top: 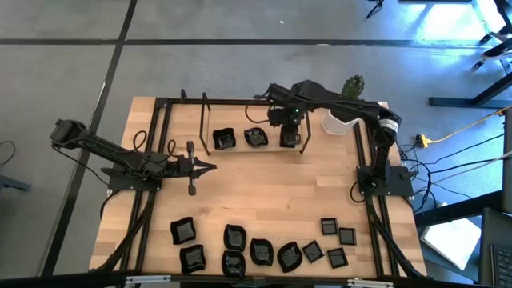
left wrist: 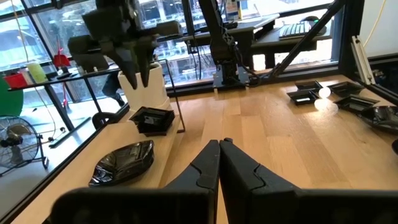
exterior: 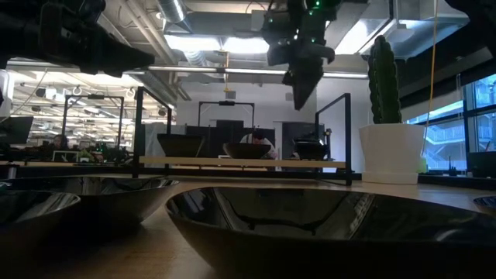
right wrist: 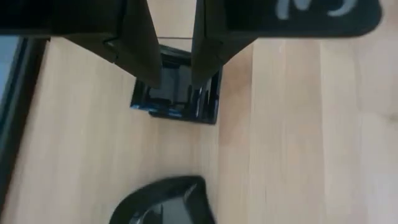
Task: Pick & Place Mini shaped plates
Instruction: Stack the black square plate on top of the black square plate on the shelf
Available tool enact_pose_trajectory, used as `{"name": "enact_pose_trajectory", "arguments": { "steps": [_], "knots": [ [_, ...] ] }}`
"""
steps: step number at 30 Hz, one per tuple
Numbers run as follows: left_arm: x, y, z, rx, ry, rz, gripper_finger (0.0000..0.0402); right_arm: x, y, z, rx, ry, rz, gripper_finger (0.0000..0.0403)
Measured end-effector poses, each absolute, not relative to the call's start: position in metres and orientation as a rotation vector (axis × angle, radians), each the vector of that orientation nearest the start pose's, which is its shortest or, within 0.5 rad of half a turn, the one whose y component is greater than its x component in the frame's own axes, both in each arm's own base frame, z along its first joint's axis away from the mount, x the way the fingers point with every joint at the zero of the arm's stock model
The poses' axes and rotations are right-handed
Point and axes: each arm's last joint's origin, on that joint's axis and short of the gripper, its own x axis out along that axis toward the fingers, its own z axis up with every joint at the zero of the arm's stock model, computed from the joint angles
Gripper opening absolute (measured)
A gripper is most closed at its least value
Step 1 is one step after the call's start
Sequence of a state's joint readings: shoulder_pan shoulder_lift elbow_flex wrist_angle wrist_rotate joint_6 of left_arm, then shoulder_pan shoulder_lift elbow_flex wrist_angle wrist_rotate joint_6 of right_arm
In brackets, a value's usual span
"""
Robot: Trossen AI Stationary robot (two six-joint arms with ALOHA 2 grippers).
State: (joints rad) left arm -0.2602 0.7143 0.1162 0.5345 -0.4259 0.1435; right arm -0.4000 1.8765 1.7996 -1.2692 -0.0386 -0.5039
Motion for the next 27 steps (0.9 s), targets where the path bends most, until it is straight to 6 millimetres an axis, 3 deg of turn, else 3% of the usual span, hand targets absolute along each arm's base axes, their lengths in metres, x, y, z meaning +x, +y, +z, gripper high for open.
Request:
{"name": "enact_pose_trajectory", "arguments": {
  "steps": [6,17,27],
  "knots": [
    [0.149,-0.027,0.181,0.170,0.086,0.169,0.0008,0.337,-0.142,0.282,-0.115,1.447,0.095,0.0106],
    [0.148,-0.026,0.181,0.171,0.088,0.195,0.0006,0.337,-0.163,0.279,-0.128,1.398,0.047,0.0164],
    [0.148,-0.026,0.180,0.173,0.092,0.195,0.0004,0.339,-0.182,0.256,-0.049,1.442,0.046,0.0170]
  ]
}}
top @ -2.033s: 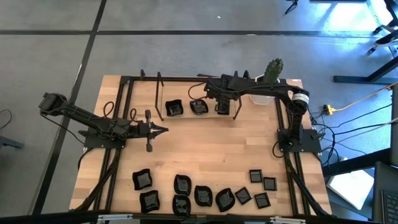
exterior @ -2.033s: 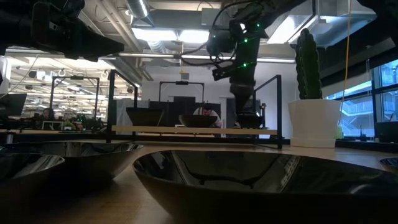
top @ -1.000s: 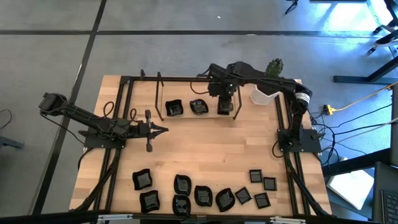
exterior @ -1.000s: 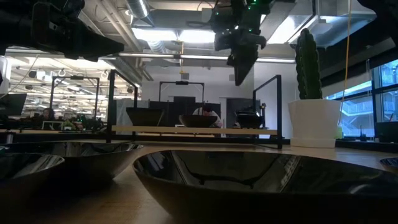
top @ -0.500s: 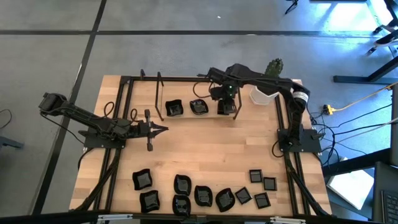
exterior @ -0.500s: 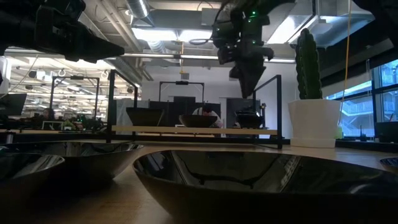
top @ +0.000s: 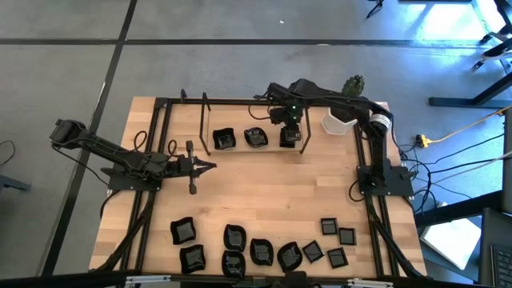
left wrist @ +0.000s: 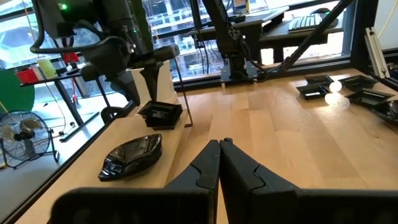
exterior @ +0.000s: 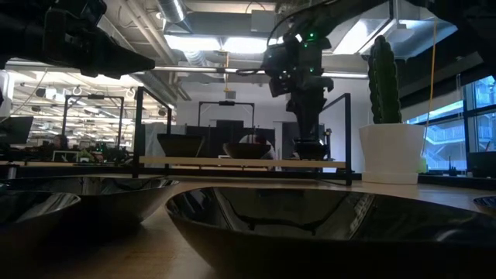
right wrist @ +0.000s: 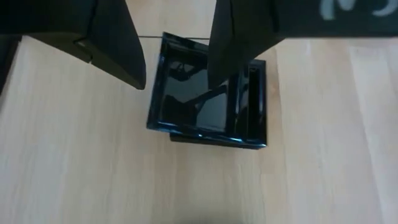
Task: Pick & Place Mini shaped plates
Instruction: Stack the black square plate on top of the black square plate on the shelf
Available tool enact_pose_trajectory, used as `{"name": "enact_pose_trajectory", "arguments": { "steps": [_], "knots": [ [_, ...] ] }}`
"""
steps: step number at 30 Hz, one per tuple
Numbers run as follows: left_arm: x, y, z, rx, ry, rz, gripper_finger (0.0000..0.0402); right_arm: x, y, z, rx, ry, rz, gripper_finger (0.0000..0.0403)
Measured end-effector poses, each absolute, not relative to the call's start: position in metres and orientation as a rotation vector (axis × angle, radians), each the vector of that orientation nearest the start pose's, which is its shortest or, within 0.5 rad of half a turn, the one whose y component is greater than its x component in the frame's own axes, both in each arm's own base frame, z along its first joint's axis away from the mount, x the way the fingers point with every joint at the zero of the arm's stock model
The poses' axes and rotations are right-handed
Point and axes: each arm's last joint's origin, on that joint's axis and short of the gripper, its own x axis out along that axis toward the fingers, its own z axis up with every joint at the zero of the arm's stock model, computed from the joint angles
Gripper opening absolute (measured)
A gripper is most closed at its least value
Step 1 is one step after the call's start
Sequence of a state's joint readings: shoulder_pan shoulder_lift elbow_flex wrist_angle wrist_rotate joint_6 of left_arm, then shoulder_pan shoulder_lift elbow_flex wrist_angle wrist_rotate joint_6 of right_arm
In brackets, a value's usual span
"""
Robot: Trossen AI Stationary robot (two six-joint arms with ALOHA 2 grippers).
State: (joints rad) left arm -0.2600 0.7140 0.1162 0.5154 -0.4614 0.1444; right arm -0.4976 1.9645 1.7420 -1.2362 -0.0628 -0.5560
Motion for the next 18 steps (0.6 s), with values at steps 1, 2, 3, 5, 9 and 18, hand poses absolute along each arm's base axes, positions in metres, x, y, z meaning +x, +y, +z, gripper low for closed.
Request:
{"name": "enact_pose_trajectory", "arguments": {
  "steps": [1,2,3,5,9,18],
  "knots": [
    [0.1484,-0.0261,0.1803,0.173,0.092,0.195,0.0004,0.3392,-0.1822,0.2546,-0.048,1.441,0.047,0.0170],
    [0.1484,-0.0261,0.1804,0.173,0.092,0.195,0.0004,0.3397,-0.1824,0.2544,-0.049,1.439,0.046,0.0170],
    [0.1484,-0.0261,0.1803,0.173,0.092,0.196,0.0004,0.3398,-0.1826,0.2538,-0.048,1.441,0.047,0.0170],
    [0.1484,-0.0261,0.1803,0.173,0.092,0.195,0.0006,0.3406,-0.1839,0.2517,-0.054,1.448,0.038,0.0170],
    [0.1484,-0.0261,0.1803,0.173,0.092,0.196,0.0008,0.3391,-0.1864,0.2514,-0.059,1.461,0.014,0.0170],
    [0.1484,-0.0261,0.1803,0.173,0.092,0.196,0.0004,0.3399,-0.1893,0.2462,-0.029,1.469,0.006,0.0170]
  ]
}}
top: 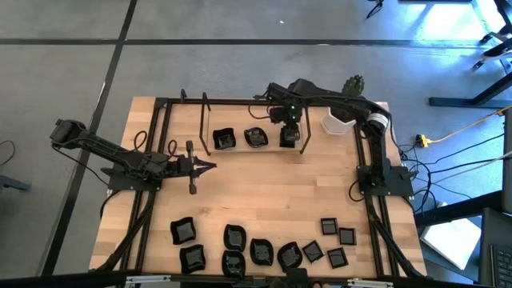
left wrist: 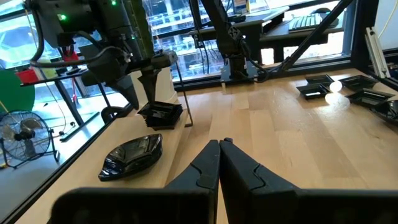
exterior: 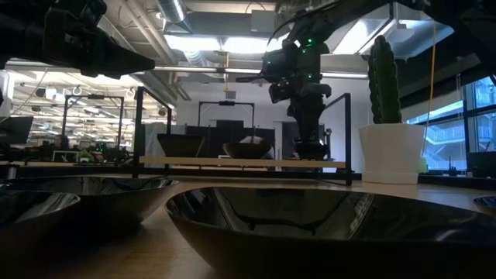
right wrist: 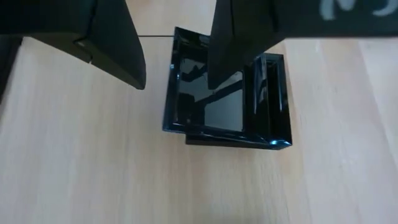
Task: Pick & Place Mini shaped plates
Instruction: Stack the black square plate on top of the black square plate on the shelf
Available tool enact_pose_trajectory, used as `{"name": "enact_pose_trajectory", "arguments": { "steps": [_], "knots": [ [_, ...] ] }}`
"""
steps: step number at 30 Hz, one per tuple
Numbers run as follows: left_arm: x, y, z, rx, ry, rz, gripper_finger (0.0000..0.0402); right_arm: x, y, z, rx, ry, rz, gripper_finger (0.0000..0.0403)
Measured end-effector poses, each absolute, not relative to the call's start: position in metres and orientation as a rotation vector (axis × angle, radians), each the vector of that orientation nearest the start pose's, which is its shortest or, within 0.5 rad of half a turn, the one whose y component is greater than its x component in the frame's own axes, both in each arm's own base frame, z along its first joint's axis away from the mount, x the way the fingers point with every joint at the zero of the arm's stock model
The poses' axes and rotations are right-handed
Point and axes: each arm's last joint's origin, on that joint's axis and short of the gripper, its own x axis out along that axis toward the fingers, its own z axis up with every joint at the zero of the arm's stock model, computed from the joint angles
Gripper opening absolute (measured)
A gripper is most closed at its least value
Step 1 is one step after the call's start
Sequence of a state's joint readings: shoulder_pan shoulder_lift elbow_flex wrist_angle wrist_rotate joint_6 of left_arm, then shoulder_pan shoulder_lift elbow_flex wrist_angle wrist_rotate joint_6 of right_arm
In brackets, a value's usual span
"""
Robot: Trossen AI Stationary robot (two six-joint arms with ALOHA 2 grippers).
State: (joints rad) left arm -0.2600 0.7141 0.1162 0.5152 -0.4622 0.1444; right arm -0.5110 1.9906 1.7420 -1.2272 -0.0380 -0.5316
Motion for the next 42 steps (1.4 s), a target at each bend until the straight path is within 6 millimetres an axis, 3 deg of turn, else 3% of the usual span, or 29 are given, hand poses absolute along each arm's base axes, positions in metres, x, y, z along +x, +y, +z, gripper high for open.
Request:
{"name": "enact_pose_trajectory", "arguments": {
  "steps": [15,29,42],
  "knots": [
    [0.1484,-0.0261,0.1804,0.173,0.092,0.197,0.0006,0.3402,-0.1891,0.2439,-0.003,1.477,0.003,0.0168],
    [0.1484,-0.0261,0.1803,0.173,0.092,0.197,0.0006,0.3404,-0.1891,0.2439,0.001,1.476,-0.003,0.0091],
    [0.1484,-0.0261,0.1803,0.173,0.092,0.197,0.0007,0.3403,-0.1899,0.2439,-0.014,1.485,-0.022,0.0077]
  ]
}}
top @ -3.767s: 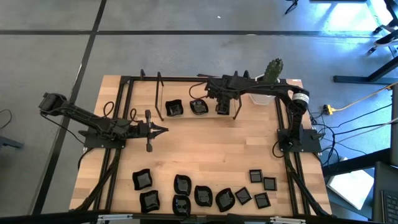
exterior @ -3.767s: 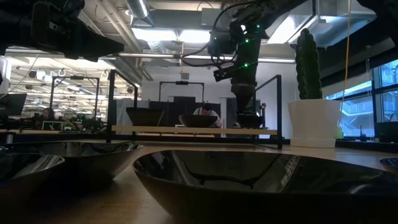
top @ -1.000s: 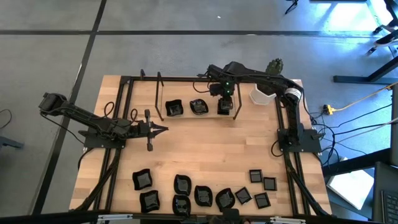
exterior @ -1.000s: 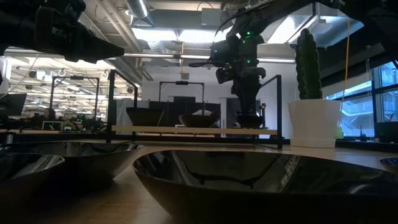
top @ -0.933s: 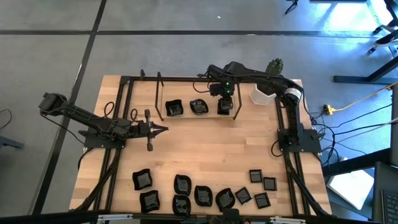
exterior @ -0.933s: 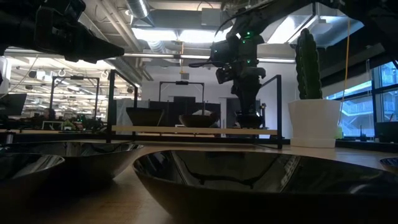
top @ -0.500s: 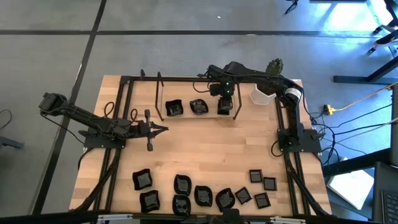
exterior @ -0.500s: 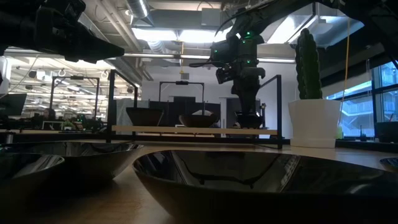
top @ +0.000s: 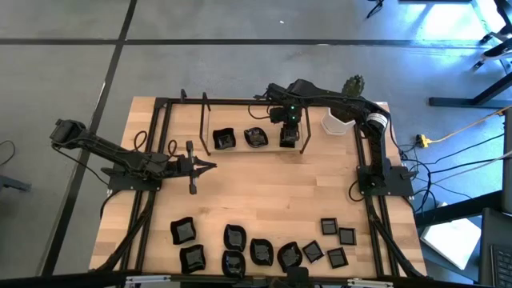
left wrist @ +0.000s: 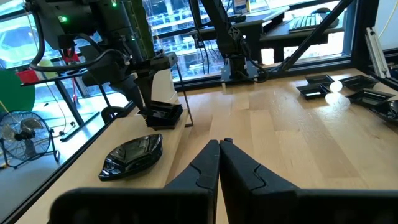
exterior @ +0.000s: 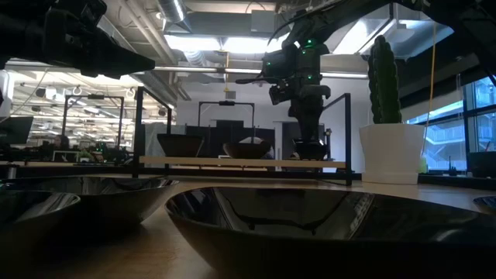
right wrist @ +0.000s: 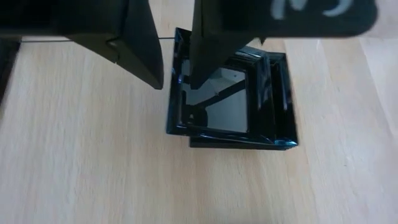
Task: Pick & Place Mini shaped plates
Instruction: Stack the black square plate on top of the black square plate on the shelf
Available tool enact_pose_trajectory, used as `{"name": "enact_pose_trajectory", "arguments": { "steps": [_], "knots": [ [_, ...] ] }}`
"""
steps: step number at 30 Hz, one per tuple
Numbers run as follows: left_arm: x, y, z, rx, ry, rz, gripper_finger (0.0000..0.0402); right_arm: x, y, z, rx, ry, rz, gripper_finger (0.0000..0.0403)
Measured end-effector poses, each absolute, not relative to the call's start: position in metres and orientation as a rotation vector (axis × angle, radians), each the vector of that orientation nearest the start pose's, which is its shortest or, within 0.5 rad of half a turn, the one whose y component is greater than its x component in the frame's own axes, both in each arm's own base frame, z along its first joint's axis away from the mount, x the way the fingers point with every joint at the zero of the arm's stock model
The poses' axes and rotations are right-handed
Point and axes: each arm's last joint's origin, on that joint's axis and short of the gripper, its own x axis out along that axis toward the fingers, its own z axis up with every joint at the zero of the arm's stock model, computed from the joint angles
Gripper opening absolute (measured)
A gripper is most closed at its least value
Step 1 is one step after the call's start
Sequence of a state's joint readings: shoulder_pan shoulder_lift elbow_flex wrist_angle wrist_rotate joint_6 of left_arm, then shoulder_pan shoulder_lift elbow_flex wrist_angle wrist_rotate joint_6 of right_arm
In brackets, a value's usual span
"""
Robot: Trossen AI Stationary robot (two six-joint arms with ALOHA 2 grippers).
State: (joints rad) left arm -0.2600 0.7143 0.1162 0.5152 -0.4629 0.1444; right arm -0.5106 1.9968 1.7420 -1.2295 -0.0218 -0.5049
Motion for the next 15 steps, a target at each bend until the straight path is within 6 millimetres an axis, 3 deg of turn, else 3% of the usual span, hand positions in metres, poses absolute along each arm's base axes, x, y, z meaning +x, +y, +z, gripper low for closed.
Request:
{"name": "enact_pose_trajectory", "arguments": {
  "steps": [8,15],
  "knots": [
    [0.1484,-0.0261,0.1803,0.173,0.092,0.197,0.0006,0.3402,-0.1903,0.2439,-0.016,1.484,-0.024,0.0009],
    [0.1484,-0.0261,0.1804,0.173,0.092,0.197,0.0006,0.3401,-0.1904,0.2439,-0.016,1.485,-0.025,0.0012]
  ]
}}
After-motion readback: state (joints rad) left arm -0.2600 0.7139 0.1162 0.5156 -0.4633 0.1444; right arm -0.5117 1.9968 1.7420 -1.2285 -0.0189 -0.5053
